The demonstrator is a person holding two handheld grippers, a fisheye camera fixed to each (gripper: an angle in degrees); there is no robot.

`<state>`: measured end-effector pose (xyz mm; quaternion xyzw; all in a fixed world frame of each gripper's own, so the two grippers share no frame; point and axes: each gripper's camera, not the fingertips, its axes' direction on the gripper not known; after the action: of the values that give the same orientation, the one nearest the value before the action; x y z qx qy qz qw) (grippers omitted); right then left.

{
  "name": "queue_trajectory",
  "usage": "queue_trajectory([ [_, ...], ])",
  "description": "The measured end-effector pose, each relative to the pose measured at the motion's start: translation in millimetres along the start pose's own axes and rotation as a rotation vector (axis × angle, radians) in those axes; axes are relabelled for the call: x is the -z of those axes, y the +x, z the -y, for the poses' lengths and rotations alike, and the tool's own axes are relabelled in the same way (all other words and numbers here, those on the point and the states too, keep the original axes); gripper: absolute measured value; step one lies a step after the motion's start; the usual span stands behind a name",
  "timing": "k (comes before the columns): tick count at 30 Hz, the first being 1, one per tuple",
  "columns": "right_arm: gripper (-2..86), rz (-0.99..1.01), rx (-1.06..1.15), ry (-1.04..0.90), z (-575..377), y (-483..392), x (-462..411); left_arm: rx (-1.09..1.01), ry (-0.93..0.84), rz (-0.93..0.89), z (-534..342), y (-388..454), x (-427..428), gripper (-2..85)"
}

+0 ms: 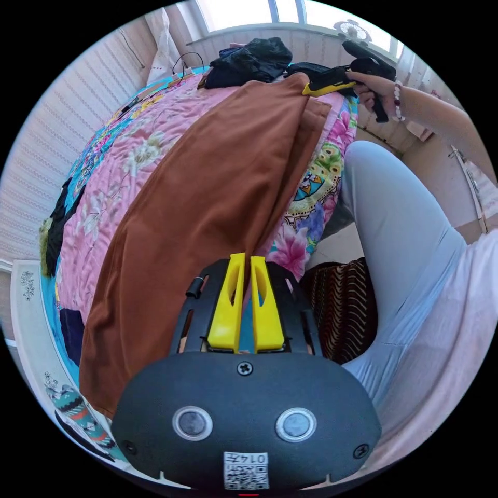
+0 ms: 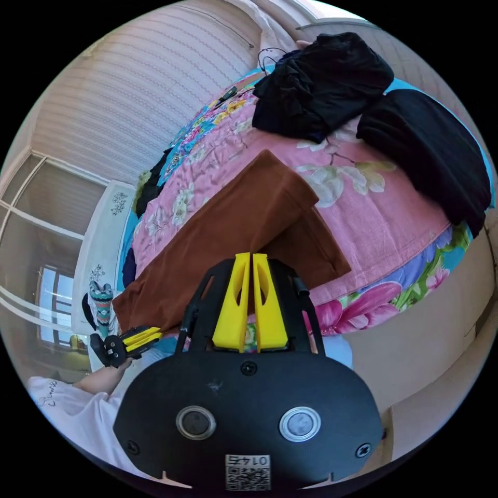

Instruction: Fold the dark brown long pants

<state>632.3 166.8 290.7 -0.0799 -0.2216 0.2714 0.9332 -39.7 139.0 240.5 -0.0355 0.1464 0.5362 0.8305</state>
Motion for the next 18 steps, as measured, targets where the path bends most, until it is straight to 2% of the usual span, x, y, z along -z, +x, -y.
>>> queue_trajectory([
  [5,0.1,0.018,-0.025,-0.026,-14.8,-8.6,2.4,0.013,0.049,-0.049,2.8,1.0,20.3,-0.9],
  [14,0.3,-0.013,-0.171,-0.085,-28.4,-32.0,-50.3,0.146,-0.043,-0.208,6.9,-13.7,-22.0,0.5],
  [18,-0.1,-0.112,-0.164,-0.032,-37.5,-61.9,-39.7,0.209,-0.009,-0.195,-14.2,-22.0,-3.7,1.4],
])
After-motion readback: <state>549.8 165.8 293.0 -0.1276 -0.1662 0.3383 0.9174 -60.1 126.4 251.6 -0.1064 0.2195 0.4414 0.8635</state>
